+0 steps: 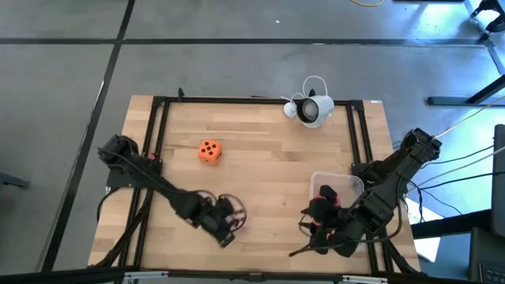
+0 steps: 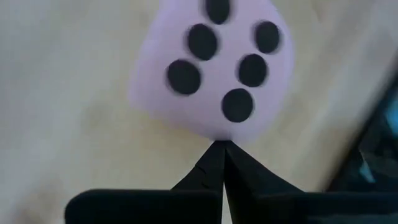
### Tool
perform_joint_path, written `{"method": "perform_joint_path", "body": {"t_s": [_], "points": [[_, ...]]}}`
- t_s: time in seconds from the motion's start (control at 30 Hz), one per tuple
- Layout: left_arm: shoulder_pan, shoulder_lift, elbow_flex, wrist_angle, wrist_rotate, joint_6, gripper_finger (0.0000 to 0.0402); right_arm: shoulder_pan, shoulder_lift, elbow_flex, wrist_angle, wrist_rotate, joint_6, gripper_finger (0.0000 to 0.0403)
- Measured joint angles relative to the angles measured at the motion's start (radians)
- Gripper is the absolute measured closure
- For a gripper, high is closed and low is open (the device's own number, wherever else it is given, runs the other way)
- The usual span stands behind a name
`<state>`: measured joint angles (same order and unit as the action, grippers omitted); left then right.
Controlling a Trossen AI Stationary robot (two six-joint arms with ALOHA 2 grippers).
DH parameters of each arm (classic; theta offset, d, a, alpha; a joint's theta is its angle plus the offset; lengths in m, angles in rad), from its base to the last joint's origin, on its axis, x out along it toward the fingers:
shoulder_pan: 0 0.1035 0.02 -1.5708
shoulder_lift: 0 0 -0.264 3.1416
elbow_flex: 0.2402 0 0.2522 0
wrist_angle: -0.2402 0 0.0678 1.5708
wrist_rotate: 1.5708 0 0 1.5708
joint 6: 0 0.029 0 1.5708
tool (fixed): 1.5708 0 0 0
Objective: Pick & Place Dice
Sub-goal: Put the large pink die into the transparent bin
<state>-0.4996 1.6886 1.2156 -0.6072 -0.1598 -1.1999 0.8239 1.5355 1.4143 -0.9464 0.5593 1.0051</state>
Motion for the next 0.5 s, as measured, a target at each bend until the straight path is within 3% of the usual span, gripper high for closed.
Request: {"method": "perform_joint_path", "body": {"t_s": [0.27,0.5], "points": [[0.116,0.0,-0.002,0.069,0.001,0.123,0.0398,-0.051,0.082,0.0,0.117,-0.025,-0.382,0.023],[0.111,-0.026,0.026,0.118,0.078,0.164,0.0397,-0.114,0.122,0.0,0.168,-0.031,-0.471,0.0227]]}}
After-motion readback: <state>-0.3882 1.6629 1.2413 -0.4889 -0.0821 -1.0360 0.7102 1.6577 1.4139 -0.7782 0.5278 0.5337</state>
